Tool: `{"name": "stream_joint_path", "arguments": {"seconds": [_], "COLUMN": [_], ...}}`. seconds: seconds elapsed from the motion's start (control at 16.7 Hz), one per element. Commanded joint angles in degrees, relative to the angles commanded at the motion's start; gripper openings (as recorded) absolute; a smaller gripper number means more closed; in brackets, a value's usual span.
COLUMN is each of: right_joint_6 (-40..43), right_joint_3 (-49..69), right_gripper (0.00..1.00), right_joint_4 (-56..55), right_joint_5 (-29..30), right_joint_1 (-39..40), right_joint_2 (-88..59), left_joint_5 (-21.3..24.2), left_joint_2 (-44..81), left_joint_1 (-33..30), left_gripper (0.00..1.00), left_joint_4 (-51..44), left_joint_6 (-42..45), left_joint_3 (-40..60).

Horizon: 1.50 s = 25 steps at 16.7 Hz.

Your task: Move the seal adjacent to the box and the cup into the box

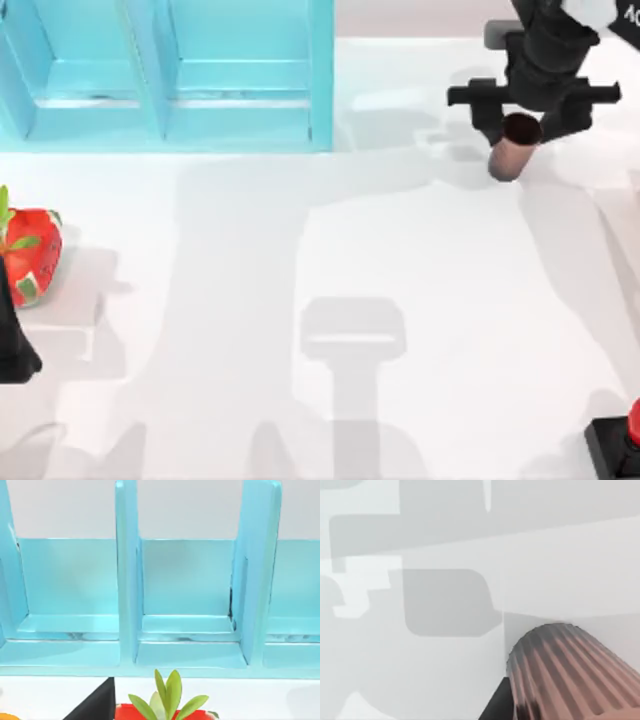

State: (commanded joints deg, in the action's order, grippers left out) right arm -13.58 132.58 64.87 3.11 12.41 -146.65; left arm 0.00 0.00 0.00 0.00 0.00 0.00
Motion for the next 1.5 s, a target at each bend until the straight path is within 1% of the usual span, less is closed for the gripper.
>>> {"name": "stream_joint_path", "arguments": {"seconds": [0.48,0.66,1.08,1.26,1.5], "right_joint_6": [0.3,2.53,9.62,11.02,10.89], "right_joint_3": [0.9,6.81,29.77,33.34,33.31], "right_gripper": [0.0,0.0,0.0,0.0,0.0], "right_joint_4": [0.89,6.26,24.34,27.7,27.61], "right_joint_5": [-0.02,-0.37,-1.88,-2.16,-2.09], "right_joint_1": [-0.09,-1.92,-9.48,-11.12,-10.87], "right_joint_2": [-0.23,-1.72,-4.98,-5.19,-5.05], "left_joint_5": [0.0,0.0,0.0,0.0,0.0], "left_joint_2": [0.0,0.0,0.0,0.0,0.0], "left_joint_1": [0.0,0.0,0.0,0.0,0.0], "left_gripper": [1.0,1.0,1.0,1.0,1.0], "left_joint_4": [0.0,0.0,0.0,0.0,0.0], "left_joint_6": [0.0,0.0,0.0,0.0,0.0], "left_joint_3": [0.0,0.0,0.0,0.0,0.0]}}
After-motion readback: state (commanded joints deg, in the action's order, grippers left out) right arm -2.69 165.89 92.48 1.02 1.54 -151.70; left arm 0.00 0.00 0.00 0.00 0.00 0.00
